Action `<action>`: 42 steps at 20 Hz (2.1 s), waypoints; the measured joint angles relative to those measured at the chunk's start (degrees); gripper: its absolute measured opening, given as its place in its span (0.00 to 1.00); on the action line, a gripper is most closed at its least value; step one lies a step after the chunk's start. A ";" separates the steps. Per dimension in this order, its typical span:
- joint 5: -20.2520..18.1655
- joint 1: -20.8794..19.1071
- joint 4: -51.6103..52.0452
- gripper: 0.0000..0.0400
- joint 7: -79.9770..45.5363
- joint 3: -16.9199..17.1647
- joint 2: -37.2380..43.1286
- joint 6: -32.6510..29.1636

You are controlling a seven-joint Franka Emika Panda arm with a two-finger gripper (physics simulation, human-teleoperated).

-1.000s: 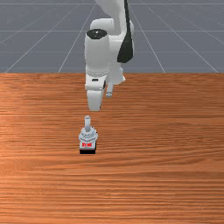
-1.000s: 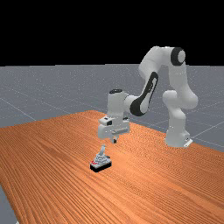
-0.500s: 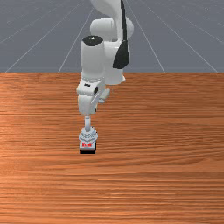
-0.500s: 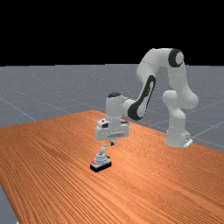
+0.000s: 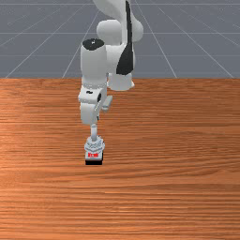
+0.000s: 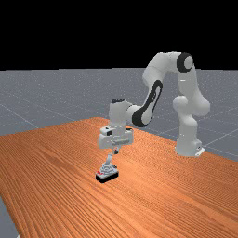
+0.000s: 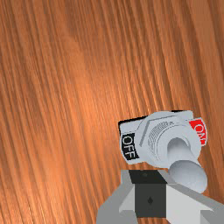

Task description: Turn on the trigger

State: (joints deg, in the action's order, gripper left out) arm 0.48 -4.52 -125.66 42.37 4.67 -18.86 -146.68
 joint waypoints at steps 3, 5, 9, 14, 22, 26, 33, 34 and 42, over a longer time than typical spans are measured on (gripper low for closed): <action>-0.76 -0.25 0.93 0.00 -3.93 1.50 -0.61 0.57; -0.82 -1.11 4.08 0.00 -0.85 0.94 -2.52 1.67; -0.41 -2.49 5.54 0.01 5.84 -0.50 -3.43 1.69; 0.41 -1.54 4.30 0.00 2.25 0.65 -2.07 5.73; 1.60 0.54 1.30 0.00 -0.61 0.44 -0.62 1.56; 1.06 0.41 1.22 0.00 -0.81 0.28 -0.96 -1.31; -0.68 -0.21 9.38 0.00 0.20 -0.65 -3.95 3.12; -0.91 -0.31 9.64 0.00 0.39 -0.77 -4.10 3.24; 1.47 0.21 3.01 0.00 1.42 -0.06 0.44 3.08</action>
State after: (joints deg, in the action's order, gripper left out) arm 1.95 -4.31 -122.65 43.79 4.61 -18.42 -143.60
